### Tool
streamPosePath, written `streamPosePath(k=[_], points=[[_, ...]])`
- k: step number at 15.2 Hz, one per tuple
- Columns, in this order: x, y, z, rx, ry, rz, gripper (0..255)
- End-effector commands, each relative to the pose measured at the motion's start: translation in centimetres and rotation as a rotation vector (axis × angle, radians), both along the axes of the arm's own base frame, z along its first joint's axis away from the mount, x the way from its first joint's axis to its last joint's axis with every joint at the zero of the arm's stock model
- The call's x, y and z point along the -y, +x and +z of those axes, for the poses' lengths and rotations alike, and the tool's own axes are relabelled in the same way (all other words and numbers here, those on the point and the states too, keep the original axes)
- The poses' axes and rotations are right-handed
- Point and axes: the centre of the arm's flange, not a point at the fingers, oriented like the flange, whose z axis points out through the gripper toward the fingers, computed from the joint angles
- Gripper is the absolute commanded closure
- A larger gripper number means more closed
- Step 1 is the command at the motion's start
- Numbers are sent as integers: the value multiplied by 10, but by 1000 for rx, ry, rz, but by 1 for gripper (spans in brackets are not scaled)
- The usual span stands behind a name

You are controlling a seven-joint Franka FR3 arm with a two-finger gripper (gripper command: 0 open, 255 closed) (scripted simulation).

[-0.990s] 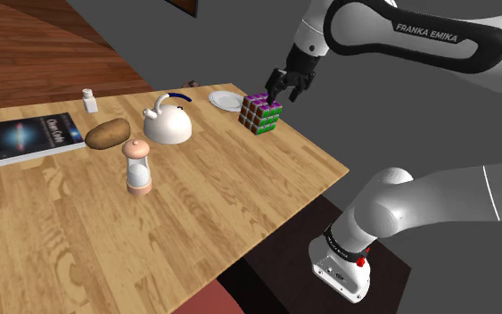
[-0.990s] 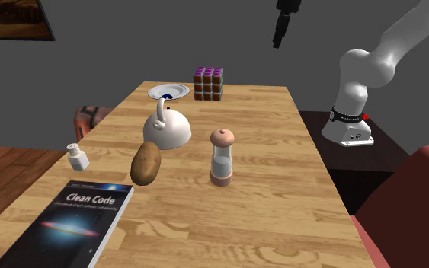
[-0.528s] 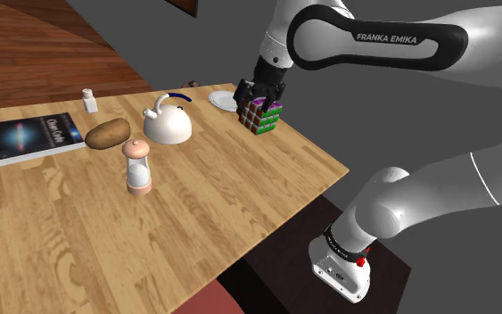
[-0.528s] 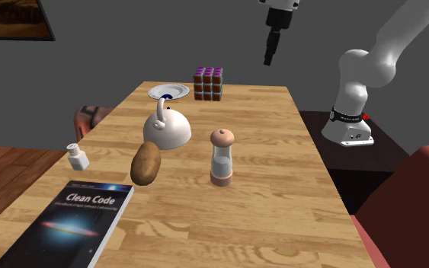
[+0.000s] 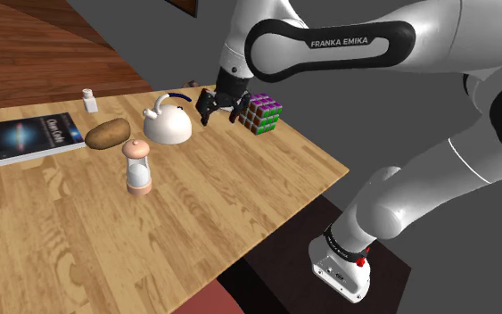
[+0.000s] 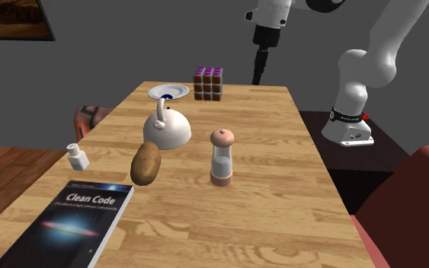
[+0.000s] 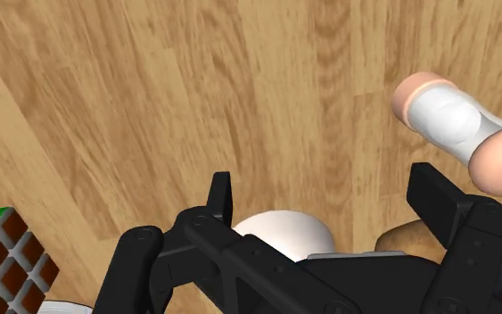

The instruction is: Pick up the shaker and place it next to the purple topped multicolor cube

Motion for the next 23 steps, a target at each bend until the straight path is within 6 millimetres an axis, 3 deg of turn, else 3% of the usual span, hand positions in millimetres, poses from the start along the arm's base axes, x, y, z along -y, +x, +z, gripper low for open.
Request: streamPosePath(k=[1,15,23], points=[[-22,12,-7,-4,15,0,0],[-168,87,-67,-34,105,7,0],[-178,93,-108,-35,107,7,0]])
